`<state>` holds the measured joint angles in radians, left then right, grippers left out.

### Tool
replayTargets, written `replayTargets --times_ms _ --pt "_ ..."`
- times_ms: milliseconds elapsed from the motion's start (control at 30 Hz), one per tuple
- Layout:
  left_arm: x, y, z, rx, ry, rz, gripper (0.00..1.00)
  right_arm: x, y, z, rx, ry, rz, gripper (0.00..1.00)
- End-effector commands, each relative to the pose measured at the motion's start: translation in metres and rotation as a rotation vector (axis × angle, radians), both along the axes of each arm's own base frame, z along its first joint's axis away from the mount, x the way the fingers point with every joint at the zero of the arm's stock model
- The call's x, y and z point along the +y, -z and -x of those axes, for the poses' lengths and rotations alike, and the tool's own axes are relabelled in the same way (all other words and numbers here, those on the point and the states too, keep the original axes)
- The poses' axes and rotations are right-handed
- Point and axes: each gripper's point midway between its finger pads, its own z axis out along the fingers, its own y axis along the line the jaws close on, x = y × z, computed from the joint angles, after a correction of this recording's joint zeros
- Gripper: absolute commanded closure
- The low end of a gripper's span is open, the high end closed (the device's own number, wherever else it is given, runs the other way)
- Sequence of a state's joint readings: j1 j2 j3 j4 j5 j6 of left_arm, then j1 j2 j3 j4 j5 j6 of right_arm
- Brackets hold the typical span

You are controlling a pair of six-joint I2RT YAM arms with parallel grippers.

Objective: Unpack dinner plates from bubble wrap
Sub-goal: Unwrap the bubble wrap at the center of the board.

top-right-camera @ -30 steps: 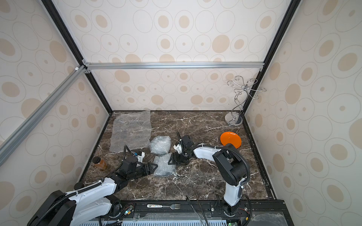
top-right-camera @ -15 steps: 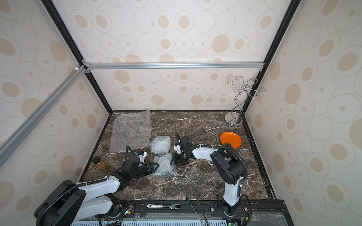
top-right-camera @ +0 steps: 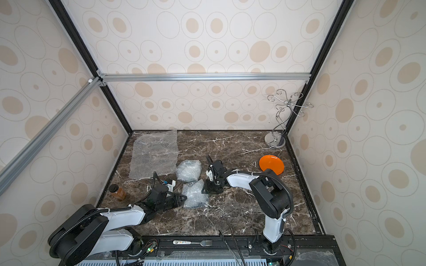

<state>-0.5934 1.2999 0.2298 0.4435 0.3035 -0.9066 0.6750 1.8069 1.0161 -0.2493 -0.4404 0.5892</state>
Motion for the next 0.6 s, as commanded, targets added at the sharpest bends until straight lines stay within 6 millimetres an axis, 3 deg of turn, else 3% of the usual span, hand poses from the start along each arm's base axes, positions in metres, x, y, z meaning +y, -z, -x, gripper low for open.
replayTargets --times_ms 0,167,567 --pt "-0.020 -0.022 -0.018 -0.054 -0.004 0.057 0.82 -0.016 -0.004 0.007 -0.021 -0.005 0.082 0.50" --pt "-0.035 -0.023 -0.027 -0.046 -0.009 0.055 0.86 -0.032 -0.017 0.006 -0.067 -0.014 0.162 0.35" --pt "-0.061 -0.008 -0.041 0.018 -0.028 0.044 0.95 -0.075 -0.045 0.000 -0.135 0.010 0.320 0.24"
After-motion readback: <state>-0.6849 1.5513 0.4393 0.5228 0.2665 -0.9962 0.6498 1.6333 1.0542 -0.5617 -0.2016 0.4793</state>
